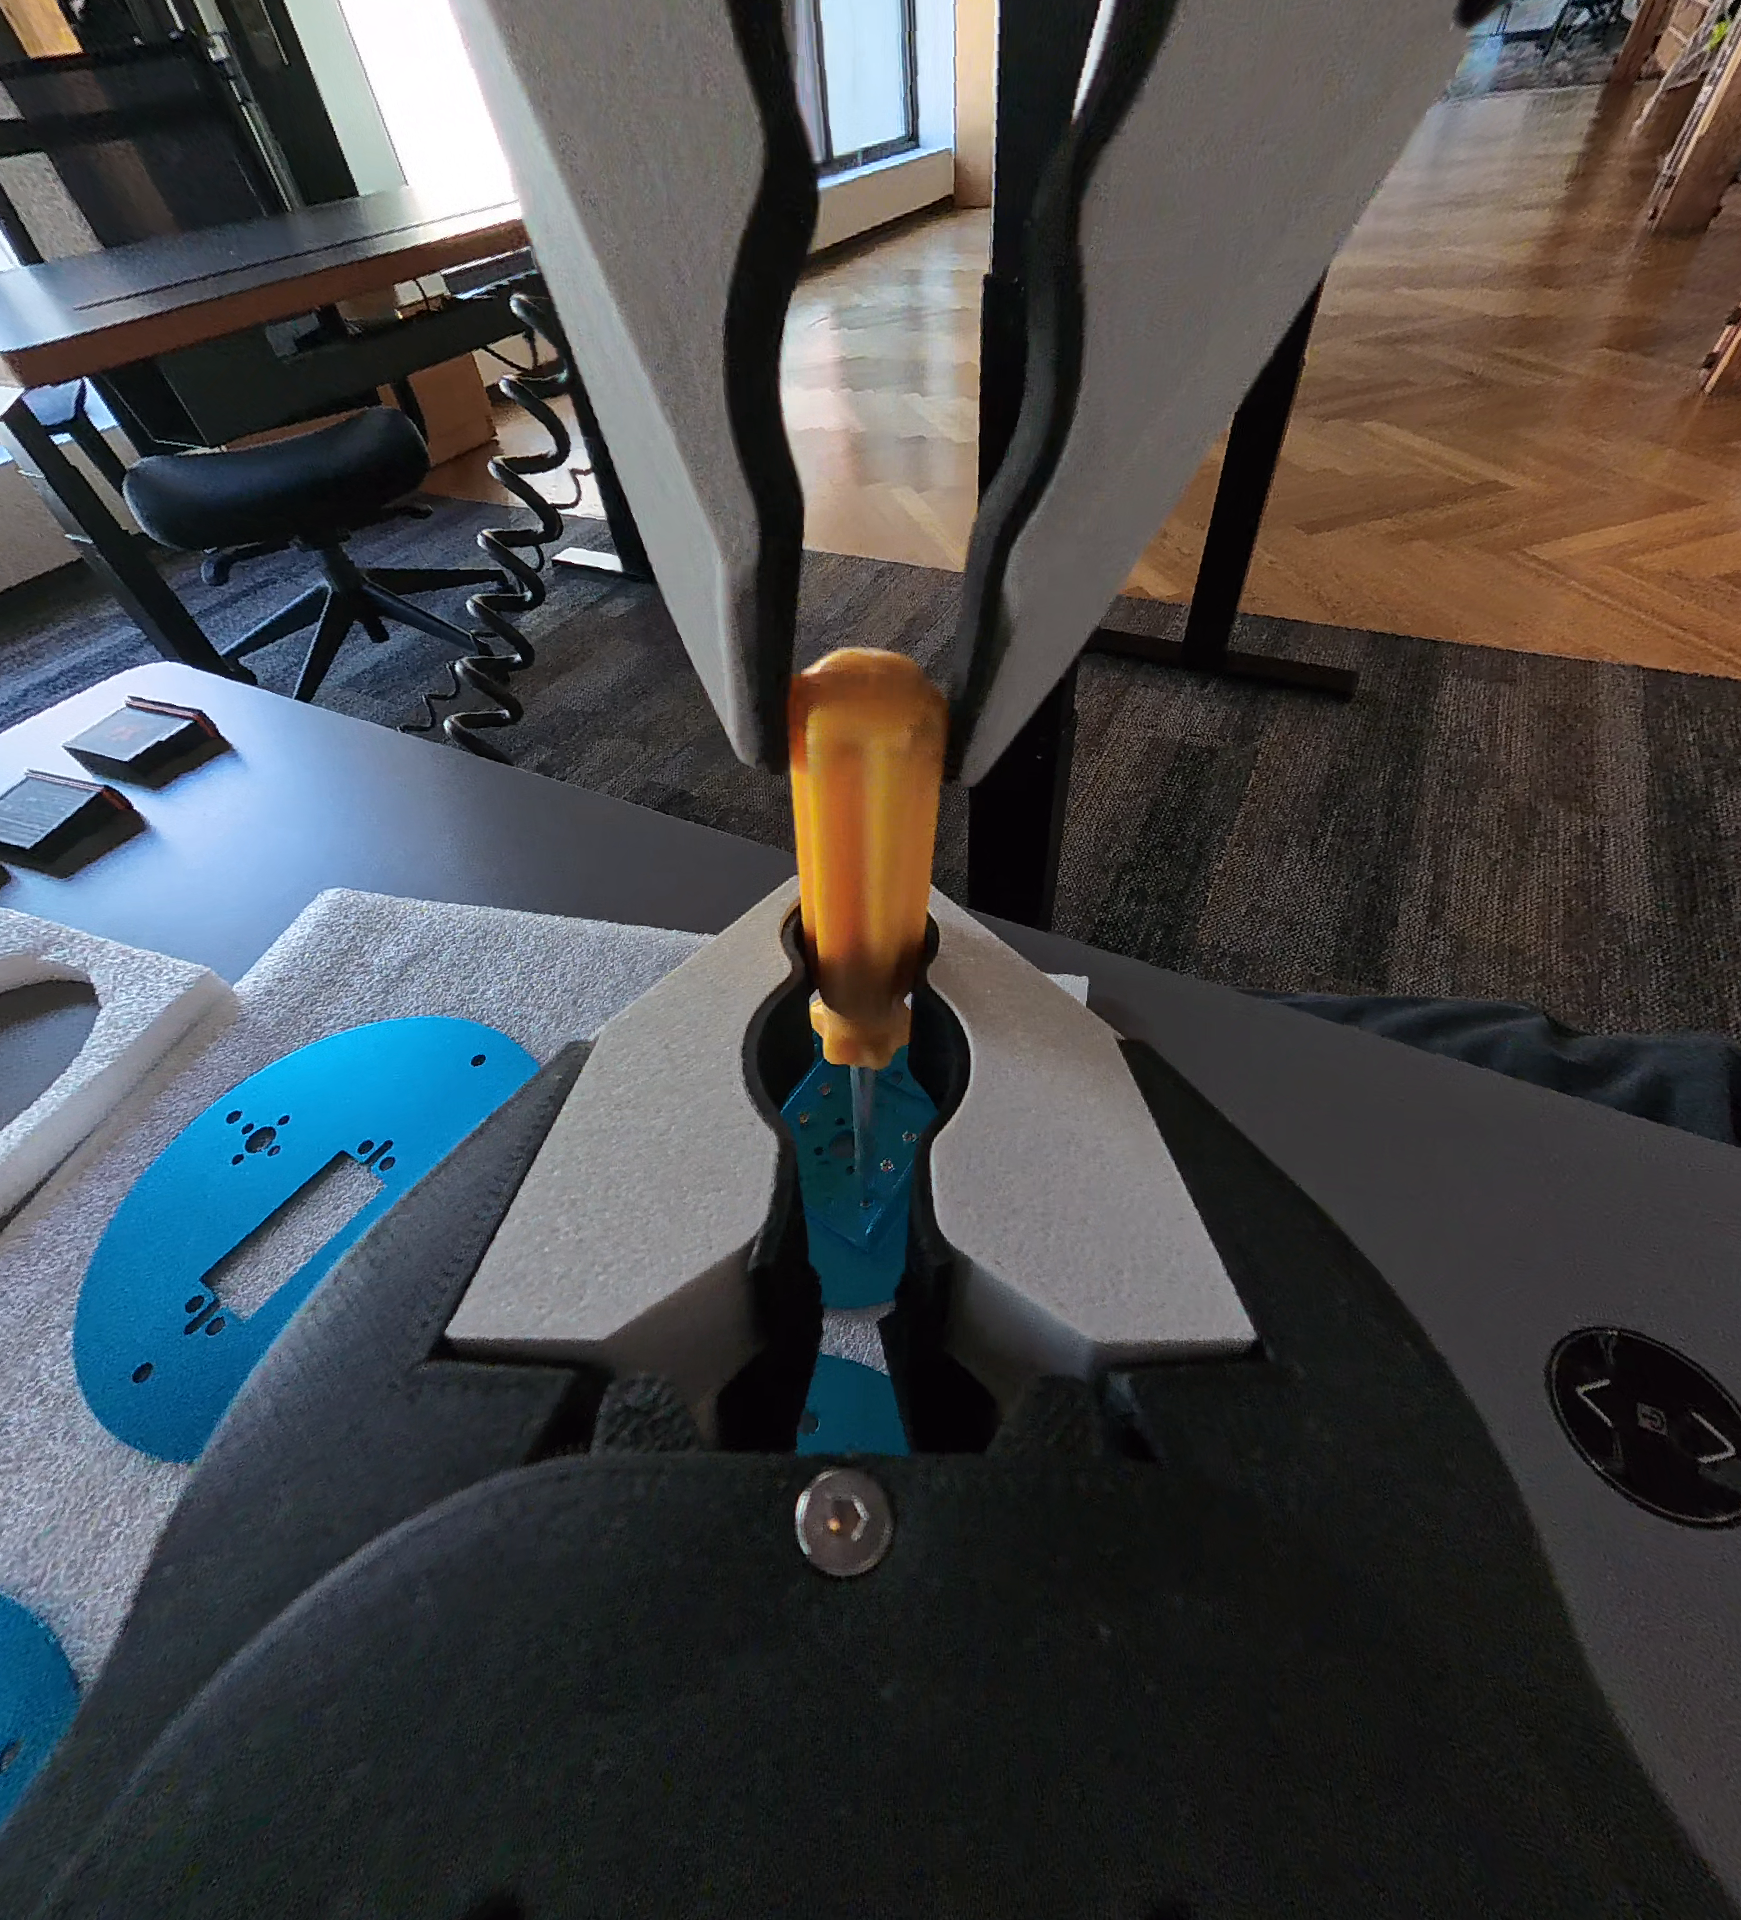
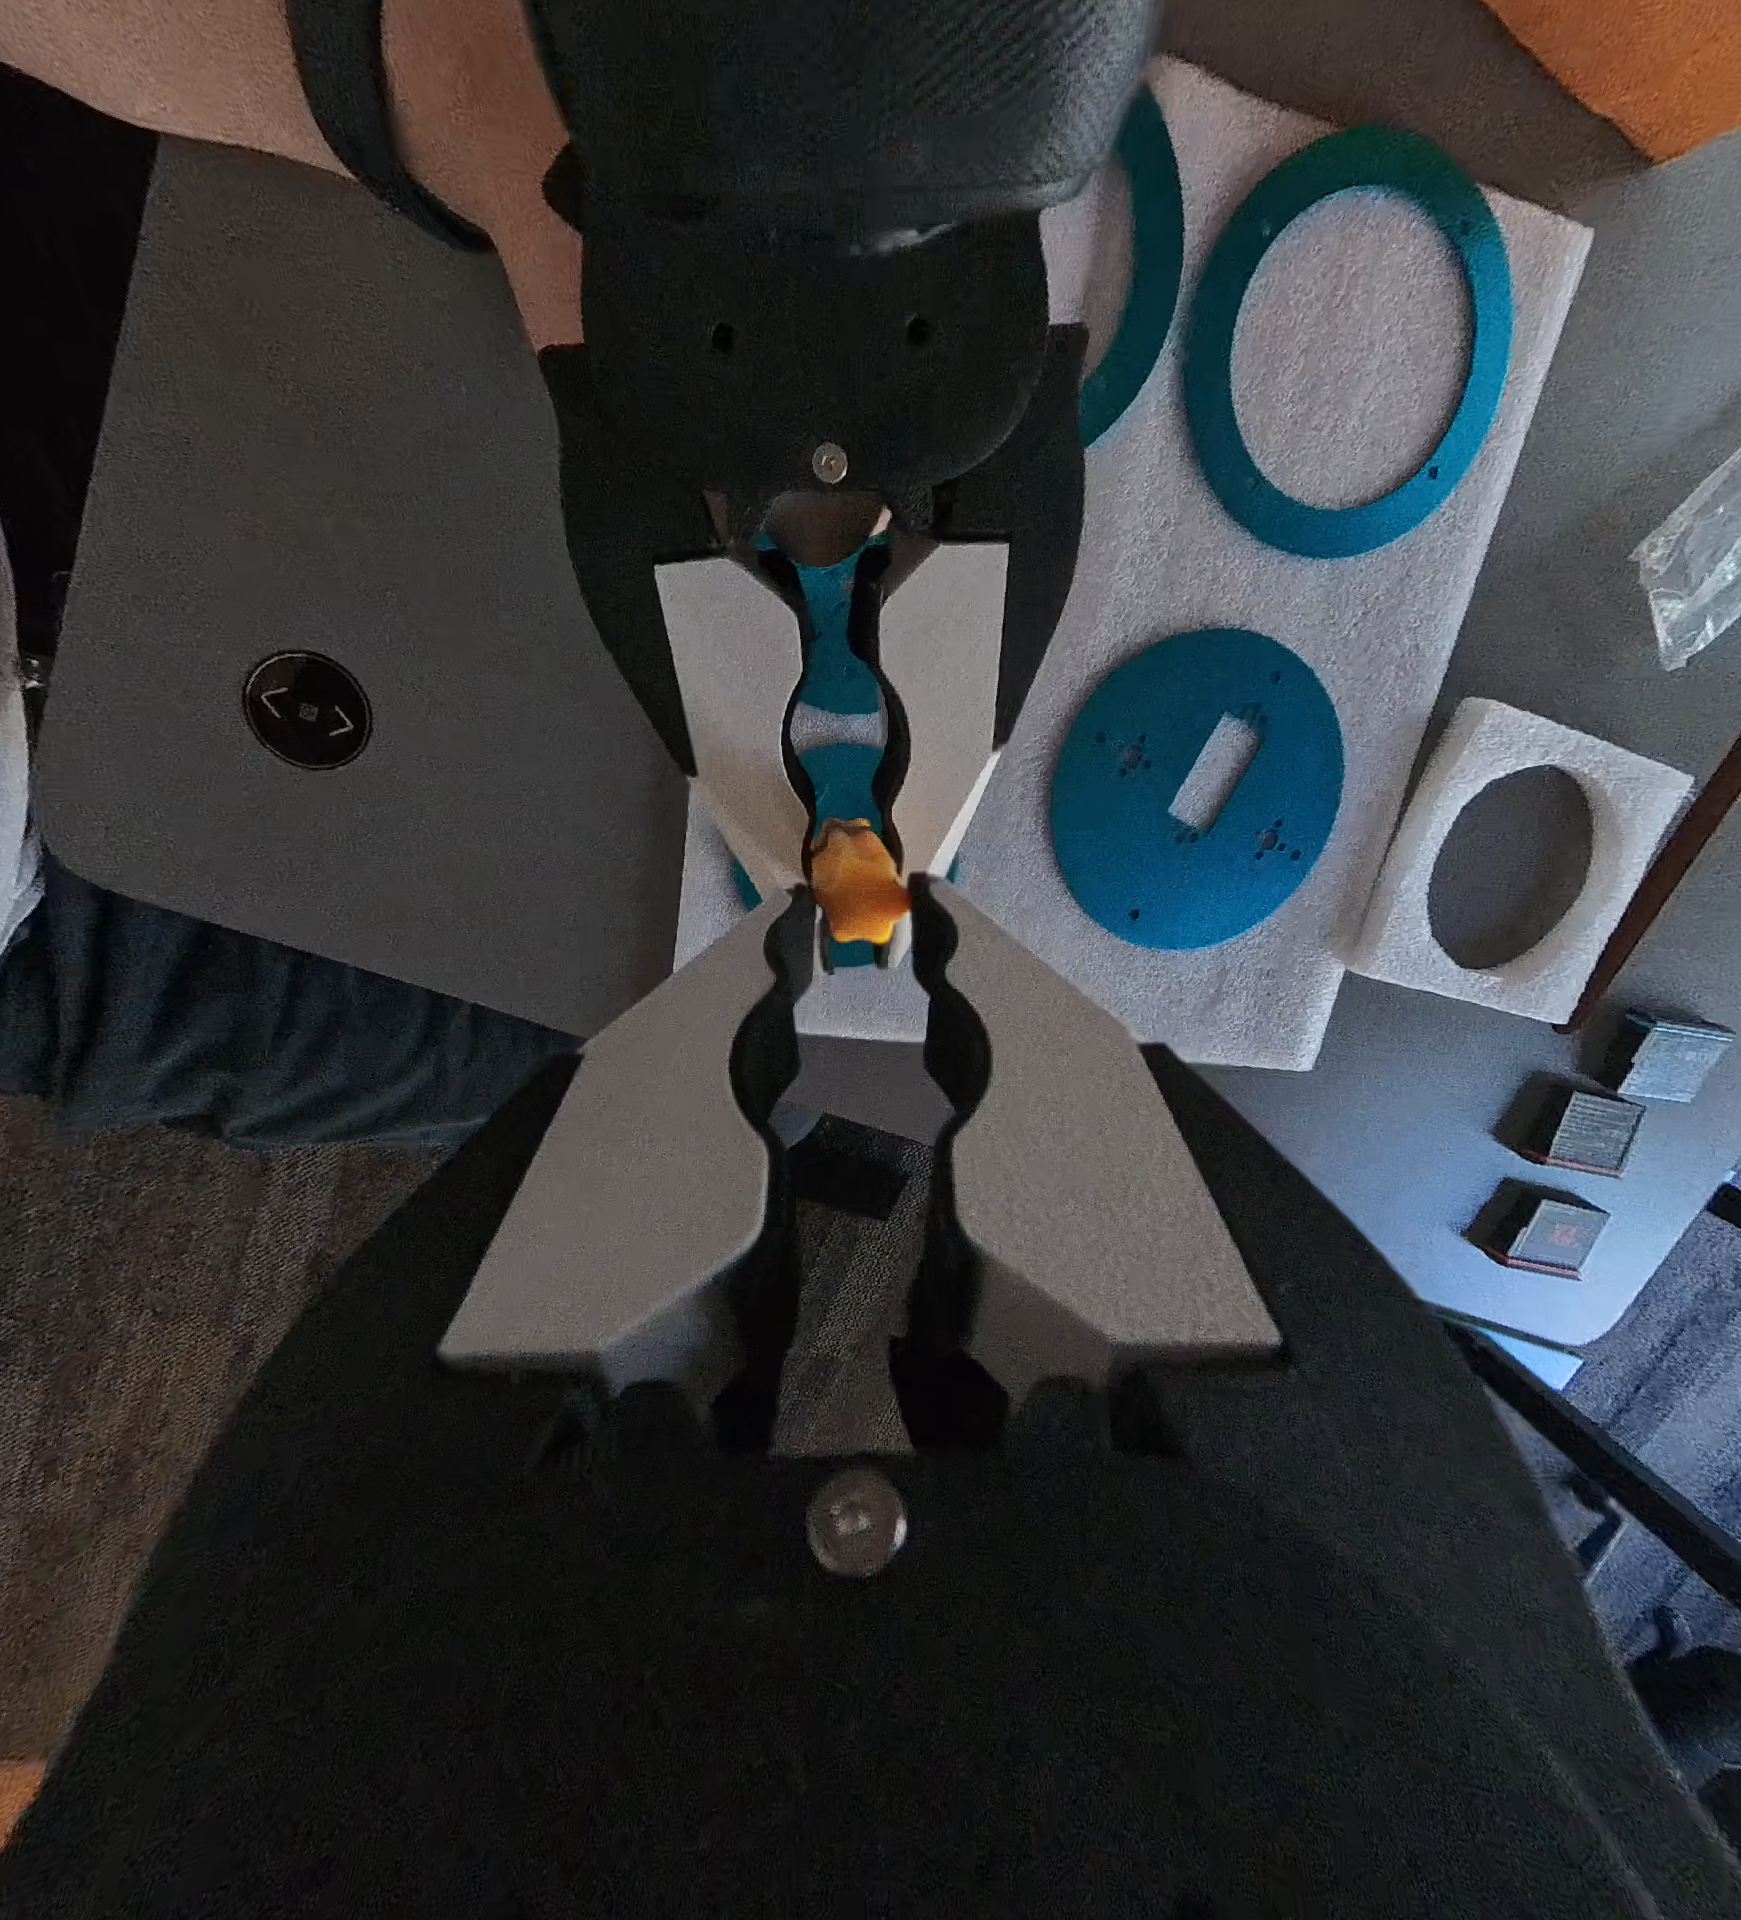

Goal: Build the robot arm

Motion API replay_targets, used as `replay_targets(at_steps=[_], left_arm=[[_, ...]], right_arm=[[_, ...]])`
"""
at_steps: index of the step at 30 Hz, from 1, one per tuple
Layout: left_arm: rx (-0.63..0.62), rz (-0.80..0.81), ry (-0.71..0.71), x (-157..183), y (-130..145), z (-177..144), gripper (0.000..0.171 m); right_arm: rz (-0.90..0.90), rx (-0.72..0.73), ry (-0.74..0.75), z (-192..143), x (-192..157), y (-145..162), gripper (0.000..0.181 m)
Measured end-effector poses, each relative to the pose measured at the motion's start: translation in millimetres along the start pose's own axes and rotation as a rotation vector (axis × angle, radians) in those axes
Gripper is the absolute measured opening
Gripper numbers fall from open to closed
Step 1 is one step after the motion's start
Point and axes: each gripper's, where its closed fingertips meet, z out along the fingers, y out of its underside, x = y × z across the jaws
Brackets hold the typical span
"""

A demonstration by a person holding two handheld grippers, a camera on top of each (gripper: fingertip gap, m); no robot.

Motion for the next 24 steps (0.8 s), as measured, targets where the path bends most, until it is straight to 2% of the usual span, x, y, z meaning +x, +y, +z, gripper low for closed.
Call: replay_targets(at_steps=[2,5,7,9,11,13,16,17,19,23,24], left_arm=[[-0.003,0.005,0.003,0.8,0.1,0.4,0.01],[-0.001,-0.006,0.006,1.4,0.0,0.8,0.01],[-0.012,0.002,-0.02,-1.2,1.0,1.9,0.009],[-0.022,0.007,-0.036,-2.9,2.3,2.4,0.01],[-0.023,0.006,-0.028,-2.2,2.5,2.3,0.009],[-0.021,0.012,-0.021,-0.4,2.3,3.0,0.01],[-0.017,0.004,-0.012,0.1,2.5,2.2,0.01],[-0.015,0.0,-0.008,0.0,2.6,1.6,0.01],[-0.014,0.004,-0.001,1.3,2.7,1.4,0.01],[-0.019,0.02,0.011,5.0,2.0,4.0,0.01],[-0.018,0.019,0.011,5.3,2.0,4.2,0.01]], right_arm=[[0.019,-0.014,-0.019,2.7,-1.7,1.9,0.018],[0.153,-0.02,-0.019,3.0,-1.3,2.3,0.018],[0.287,-0.008,0.02,4.3,1.4,1.4,0.018],[0.538,0.009,0.04,4.8,2.7,2.8,0.018],[0.604,0.037,0.065,4.9,2.7,2.5,0.018],[0.545,0.018,0.06,4.0,0.8,3.0,0.017],[0.211,0.006,0.09,-0.5,2.8,0.3,0.026],[0.086,0.013,0.063,-1.8,-4.2,-1.0,0.025],[-0.076,0.003,0.104,-3.7,-1.1,0.6,0.023],[-0.156,-0.008,0.084,-0.7,-0.9,-1.3,0.028],[-0.148,-0.016,0.062,1.4,-3.2,-0.1,0.021]])
